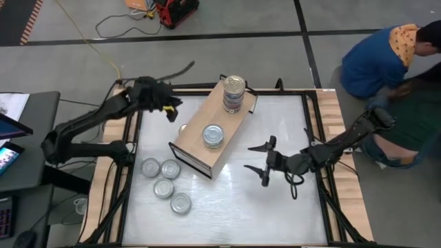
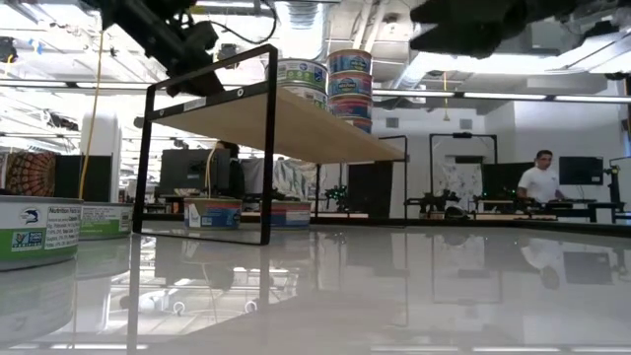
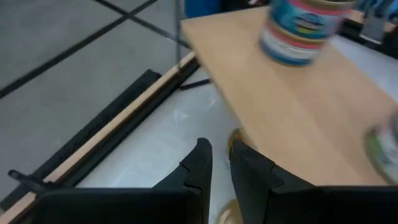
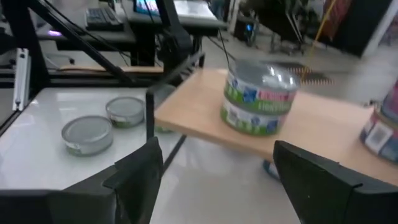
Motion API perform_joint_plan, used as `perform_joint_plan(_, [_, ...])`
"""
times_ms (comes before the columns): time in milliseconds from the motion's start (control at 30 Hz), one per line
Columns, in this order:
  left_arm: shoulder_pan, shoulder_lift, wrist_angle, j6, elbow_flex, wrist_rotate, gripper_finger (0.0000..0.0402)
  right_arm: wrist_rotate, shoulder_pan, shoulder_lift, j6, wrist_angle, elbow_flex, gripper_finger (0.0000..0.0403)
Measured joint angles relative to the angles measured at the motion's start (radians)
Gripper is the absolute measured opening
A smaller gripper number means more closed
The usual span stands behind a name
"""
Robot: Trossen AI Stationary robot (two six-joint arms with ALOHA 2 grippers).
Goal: Stack canned seafood by type on shelf
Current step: Adjust the blue tuna can
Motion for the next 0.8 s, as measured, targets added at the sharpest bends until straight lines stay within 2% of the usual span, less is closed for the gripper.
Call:
perform_joint_plan(133, [0.087, 0.083, 0.011, 0.018, 0.019, 0.042, 0.0049, 0.000, 0.005, 0.000, -0.075, 0.066, 0.000, 0.0328])
perform_joint_plan(433, [0.207, 0.255, 0.074, 0.142, 0.021, -0.019, 0.0049, -0.001, 0.012, 0.000, -0.119, 0.093, 0.025, 0.0328])
perform_joint_plan(700, [0.265, 0.367, 0.120, 0.243, 0.021, -0.225, 0.0049, -0.001, 0.009, 0.000, -0.240, 0.089, 0.079, 0.0328])
perform_joint_plan(800, [0.262, 0.422, 0.134, 0.297, 0.021, -0.214, 0.0049, -0.001, 0.004, 0.000, -0.302, 0.097, 0.113, 0.0328])
